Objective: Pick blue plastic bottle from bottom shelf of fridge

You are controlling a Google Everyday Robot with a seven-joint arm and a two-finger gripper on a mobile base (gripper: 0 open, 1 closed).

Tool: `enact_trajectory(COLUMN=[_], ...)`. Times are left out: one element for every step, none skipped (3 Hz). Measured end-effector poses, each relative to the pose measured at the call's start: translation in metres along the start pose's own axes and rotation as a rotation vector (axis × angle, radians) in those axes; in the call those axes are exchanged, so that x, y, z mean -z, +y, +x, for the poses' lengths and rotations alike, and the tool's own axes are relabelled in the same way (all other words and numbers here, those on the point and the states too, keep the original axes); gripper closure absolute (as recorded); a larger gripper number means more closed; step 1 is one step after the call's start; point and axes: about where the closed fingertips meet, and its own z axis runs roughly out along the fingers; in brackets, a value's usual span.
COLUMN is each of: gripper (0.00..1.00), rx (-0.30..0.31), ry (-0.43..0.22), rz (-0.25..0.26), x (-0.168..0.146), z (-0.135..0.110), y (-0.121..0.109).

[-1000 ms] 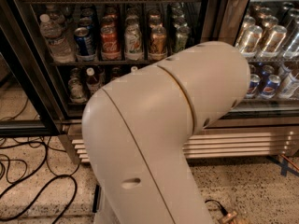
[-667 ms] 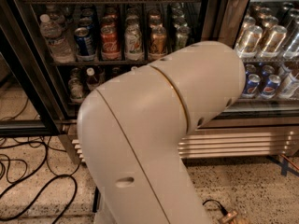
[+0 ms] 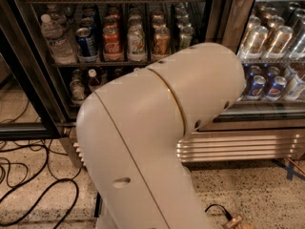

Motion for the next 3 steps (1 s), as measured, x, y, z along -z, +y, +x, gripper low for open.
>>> enact_trajectory(gripper=[0.39,0.4,0.38], rx=[-0.022,-0.015,-0.014], ry=[0.007,-0.007,-0.006], rz=[0.002,0.021,0.021], x=[-0.021,-0.028,-0.028], z=[-0.007,-0.019,-0.019], y=[-0.016,-0.028,-0.028])
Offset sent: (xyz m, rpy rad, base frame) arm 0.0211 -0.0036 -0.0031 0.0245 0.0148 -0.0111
